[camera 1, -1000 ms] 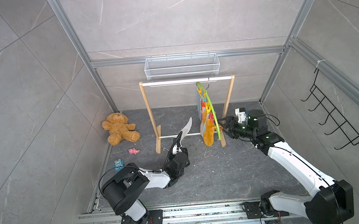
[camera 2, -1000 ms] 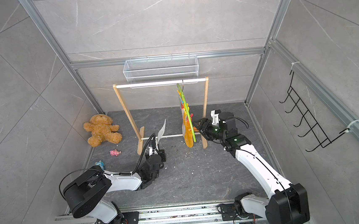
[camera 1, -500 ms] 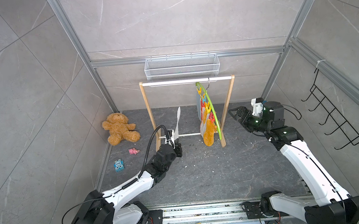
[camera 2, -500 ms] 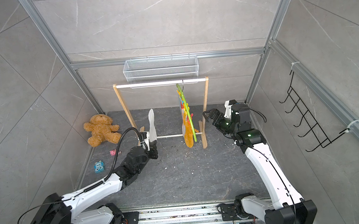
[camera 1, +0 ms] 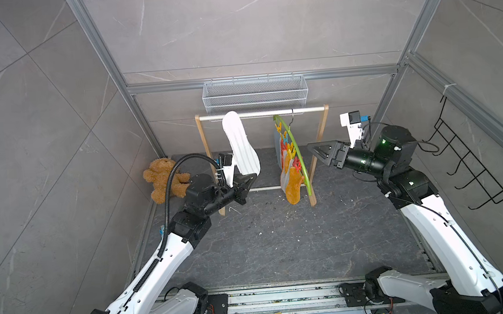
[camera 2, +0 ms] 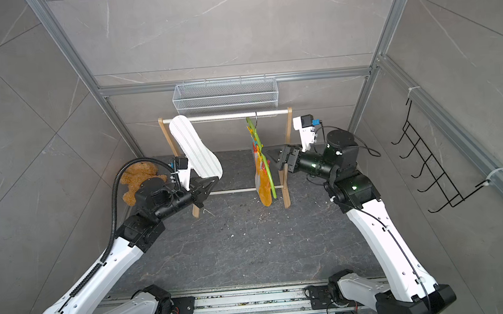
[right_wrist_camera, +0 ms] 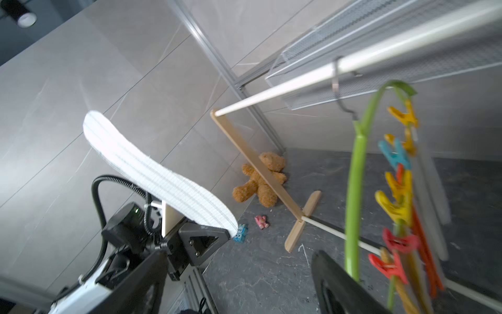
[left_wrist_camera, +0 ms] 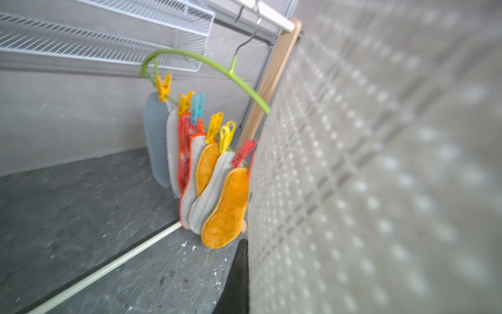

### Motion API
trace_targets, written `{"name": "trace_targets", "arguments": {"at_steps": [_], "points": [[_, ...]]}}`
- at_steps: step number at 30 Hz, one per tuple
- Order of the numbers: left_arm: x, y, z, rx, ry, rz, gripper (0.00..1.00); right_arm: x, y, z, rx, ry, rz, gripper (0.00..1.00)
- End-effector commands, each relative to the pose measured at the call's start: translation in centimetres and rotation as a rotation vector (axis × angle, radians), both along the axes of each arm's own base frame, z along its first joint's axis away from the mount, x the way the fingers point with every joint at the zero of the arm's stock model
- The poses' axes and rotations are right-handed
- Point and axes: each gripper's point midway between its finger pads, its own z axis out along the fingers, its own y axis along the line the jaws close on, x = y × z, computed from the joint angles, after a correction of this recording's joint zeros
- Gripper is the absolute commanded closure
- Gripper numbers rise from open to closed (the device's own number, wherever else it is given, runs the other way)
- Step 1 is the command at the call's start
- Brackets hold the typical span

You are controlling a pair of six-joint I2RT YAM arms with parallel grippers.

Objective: Take the shoe insoles off the hanger
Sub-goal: Open the clamp at the hanger.

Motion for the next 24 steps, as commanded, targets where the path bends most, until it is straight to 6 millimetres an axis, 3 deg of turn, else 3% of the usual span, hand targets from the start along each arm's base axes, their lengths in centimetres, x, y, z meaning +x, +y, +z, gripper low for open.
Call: {"name": "trace_targets", "arguments": {"at_steps": [1,9,24], "points": [[-2.7,-1.4,2.3,-0.041,0.02,-0.199,1.0,-1.9,2.4,1.5,-0.005,-0.097,0.15,0.19],[-4.7,-1.9,5.3,-0.102,0.023,-0.358,1.0,-4.2,6.6,1.7,-0.028,-0.144,0.33,0.31],[-6.0,-2.3,6.1,-0.132,0.064,-0.469,1.0,-4.2,9.3,0.5,-0.071,-0.122,0.405,0.55]]}}
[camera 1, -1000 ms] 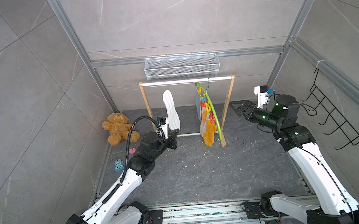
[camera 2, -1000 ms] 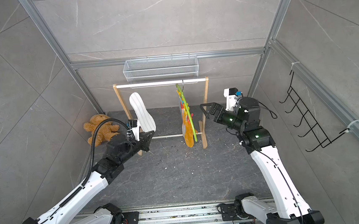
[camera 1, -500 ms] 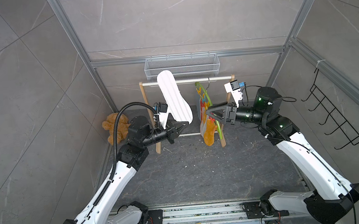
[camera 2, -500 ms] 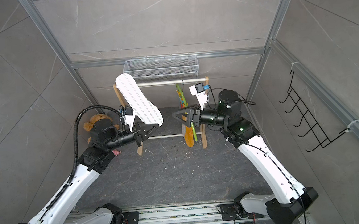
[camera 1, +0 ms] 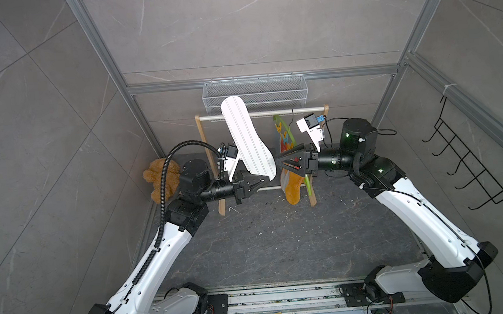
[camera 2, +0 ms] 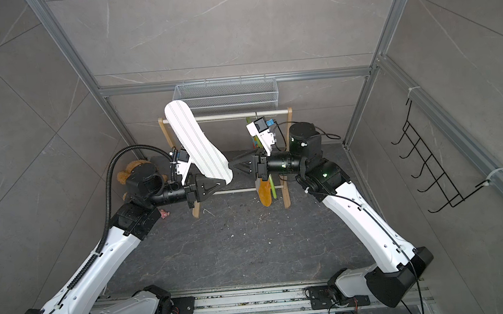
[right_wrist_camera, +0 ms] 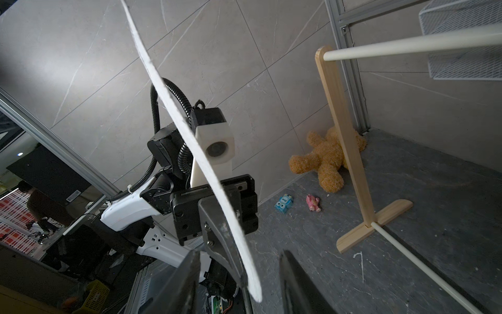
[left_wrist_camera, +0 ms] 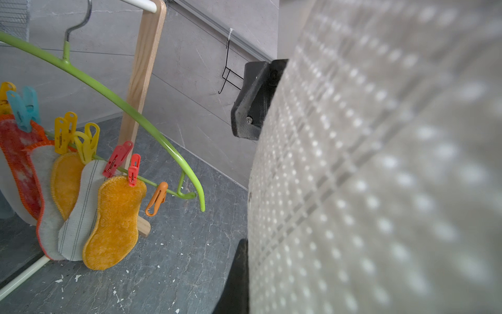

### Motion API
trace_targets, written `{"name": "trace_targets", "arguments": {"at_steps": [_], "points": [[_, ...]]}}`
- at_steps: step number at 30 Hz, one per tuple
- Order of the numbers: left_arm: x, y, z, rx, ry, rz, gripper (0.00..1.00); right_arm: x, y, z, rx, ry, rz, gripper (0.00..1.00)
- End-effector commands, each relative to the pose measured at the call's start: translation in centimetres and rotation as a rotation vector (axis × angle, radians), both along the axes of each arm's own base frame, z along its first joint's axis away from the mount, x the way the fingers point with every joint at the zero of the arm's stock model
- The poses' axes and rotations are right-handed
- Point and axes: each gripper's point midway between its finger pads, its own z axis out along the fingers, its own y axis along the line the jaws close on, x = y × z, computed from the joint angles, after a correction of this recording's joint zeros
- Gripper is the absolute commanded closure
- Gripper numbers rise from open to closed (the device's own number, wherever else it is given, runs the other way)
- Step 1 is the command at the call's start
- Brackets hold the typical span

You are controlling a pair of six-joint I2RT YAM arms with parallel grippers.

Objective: Take the shoe insoles off the hanger
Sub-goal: Open the clamp at the hanger.

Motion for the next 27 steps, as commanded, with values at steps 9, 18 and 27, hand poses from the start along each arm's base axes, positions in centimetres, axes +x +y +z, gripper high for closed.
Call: {"name": "trace_targets", "arguments": {"at_steps": [9,18,27], "points": [[-1.1,0.1,2.6,-0.048,-0.037,-0.056,1.0,-0.9,1.4,0.3,-0.001,-0.014,0.058,0.68],[-0.2,0.3,2.6,-0.046,-0.038,0.012,0.5,-0.5,1.4,0.6,0.014,-0.01,0.03,1.0],[3.7,4.6,0.0,0.048,-0.11,0.446,0.0,0.2,-1.4,1.6,-0.07,-0.13,-0.149,1.0]]}}
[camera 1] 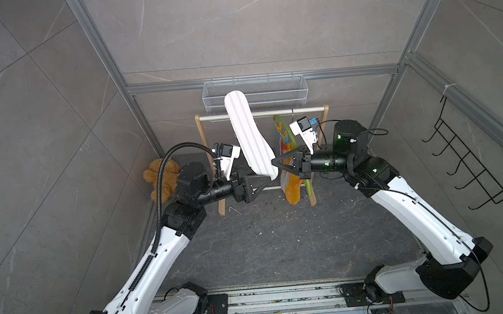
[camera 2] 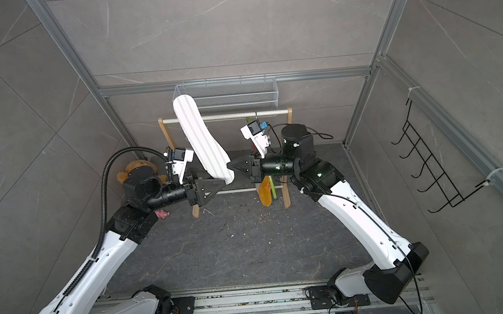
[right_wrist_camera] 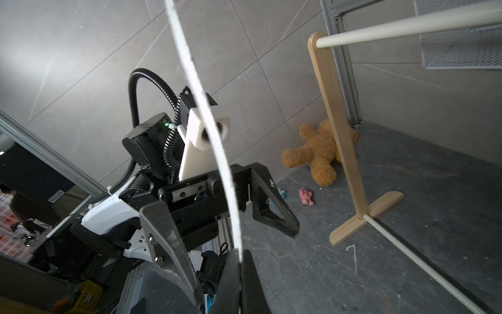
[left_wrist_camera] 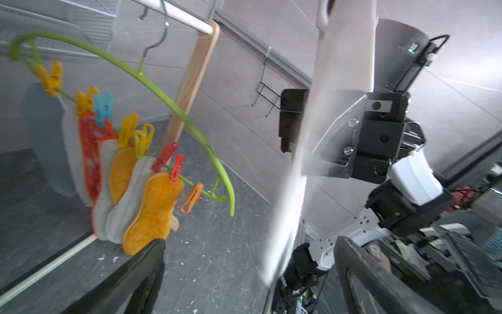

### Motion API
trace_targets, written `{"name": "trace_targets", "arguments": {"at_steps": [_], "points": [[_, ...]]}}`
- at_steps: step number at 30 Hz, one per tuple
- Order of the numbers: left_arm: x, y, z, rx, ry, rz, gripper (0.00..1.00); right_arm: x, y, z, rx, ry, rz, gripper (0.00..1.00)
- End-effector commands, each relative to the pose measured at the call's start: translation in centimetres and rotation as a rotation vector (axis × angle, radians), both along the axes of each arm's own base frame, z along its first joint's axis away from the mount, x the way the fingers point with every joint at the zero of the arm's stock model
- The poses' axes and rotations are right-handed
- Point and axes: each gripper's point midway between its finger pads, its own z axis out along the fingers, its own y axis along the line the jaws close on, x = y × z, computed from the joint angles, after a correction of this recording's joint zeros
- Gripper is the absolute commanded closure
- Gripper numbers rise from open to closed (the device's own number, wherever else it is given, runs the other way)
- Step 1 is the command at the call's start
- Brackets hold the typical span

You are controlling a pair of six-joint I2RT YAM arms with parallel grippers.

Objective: Take the shoe insoles off the hanger
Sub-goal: Open the clamp at the hanger, then place the insole at the center of the board.

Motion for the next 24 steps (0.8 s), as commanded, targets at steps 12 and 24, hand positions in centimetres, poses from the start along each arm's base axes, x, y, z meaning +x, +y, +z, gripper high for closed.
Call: {"name": "trace_targets", "arguments": {"at_steps": [12,24], "points": [[4.2,8.5,-8.1,0.16,0.009,0.589,0.0,6.0,-18.8,1.5,-0.216,-0.113,-0.965,1.0],[4.7,7.3,-14.8,0.088,0.153,0.564,0.0,3.8,-25.9,-15.7,-0.404,0.367,-1.17,1.0]]}}
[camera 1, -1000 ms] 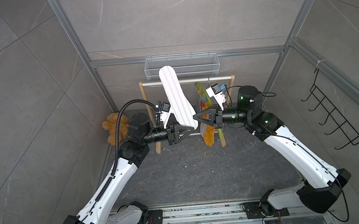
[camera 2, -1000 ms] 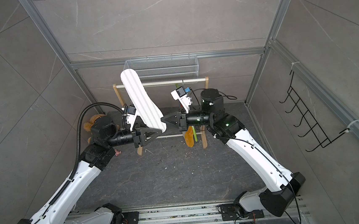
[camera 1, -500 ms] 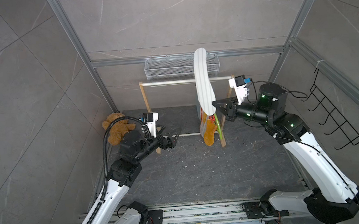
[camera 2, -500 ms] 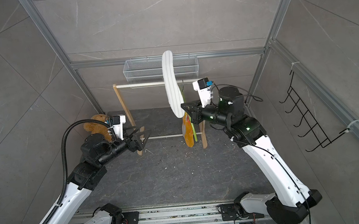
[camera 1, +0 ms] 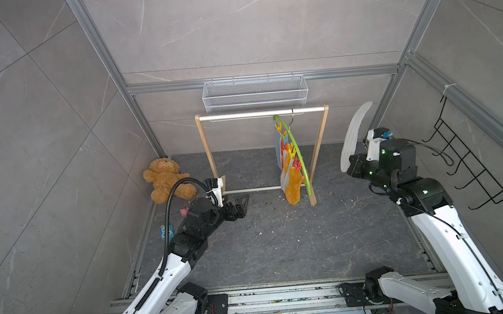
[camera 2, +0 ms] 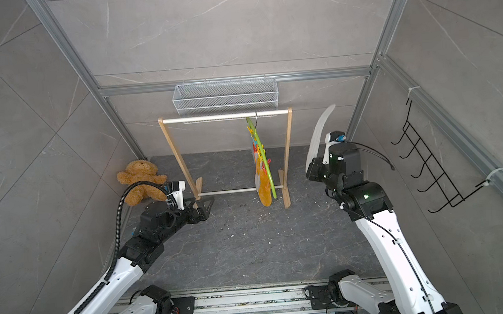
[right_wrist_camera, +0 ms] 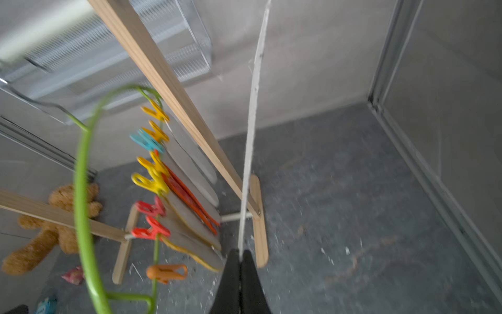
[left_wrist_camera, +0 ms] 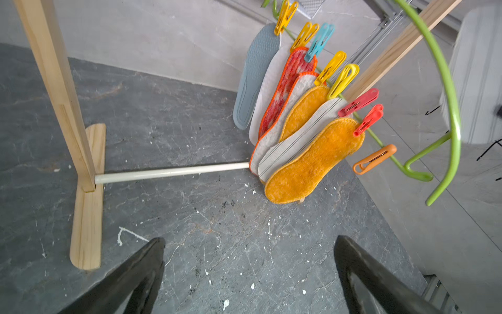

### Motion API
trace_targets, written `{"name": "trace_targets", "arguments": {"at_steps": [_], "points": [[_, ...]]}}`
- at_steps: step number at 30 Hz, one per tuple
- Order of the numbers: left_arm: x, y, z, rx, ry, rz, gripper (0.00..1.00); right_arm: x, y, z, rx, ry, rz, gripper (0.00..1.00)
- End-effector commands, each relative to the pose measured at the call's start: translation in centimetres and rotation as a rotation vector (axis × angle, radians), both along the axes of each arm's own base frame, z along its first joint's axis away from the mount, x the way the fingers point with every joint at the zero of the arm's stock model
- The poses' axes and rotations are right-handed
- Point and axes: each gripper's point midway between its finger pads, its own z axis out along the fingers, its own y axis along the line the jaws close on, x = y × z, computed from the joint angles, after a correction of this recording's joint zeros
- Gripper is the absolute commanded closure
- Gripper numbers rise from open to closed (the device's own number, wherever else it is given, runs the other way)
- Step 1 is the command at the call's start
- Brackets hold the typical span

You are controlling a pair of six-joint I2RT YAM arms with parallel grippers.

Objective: Take the shoe insoles off the hanger
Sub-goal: Place the insole at the center of the board.

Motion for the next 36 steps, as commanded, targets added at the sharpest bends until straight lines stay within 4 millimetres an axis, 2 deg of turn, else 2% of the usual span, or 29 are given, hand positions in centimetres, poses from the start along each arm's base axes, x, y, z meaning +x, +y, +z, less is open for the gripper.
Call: {"name": "trace_targets", "arguments": {"at_steps": [1,5,9,12,23,31,36], "points": [[0.6,-0.4,1.8,-0.088,-0.06,0.011,0.0,-2.3,-0.2,-5.2,0.065,0.143,-0.035,1.0],[0.9,-0.3,1.4,-0.083,-0.06,0.023,0.0,-4.1,1.7,-11.2,0.166,0.296,0.026,1.0],[1.2,-0.3,1.0,-0.076,-0.057,0.032,0.0,-6.2,3.3,-16.4,0.233,0.473,0.076,1.0],[1.4,-0.3,0.7,-0.077,-0.056,0.034,0.0,-7.8,3.4,-19.2,0.242,0.569,0.073,1.0],[2.0,-0.8,-0.5,-0.079,-0.044,0.029,0.01,-11.7,4.1,-26.6,0.321,0.773,0.052,1.0],[2.2,-1.0,-0.9,-0.09,-0.05,0.024,0.01,-14.5,3.1,-30.5,0.296,0.887,-0.008,1.0],[2.3,-1.0,-1.2,-0.093,-0.051,0.025,0.01,-14.8,1.6,-31.4,0.215,0.915,-0.065,1.0]]}}
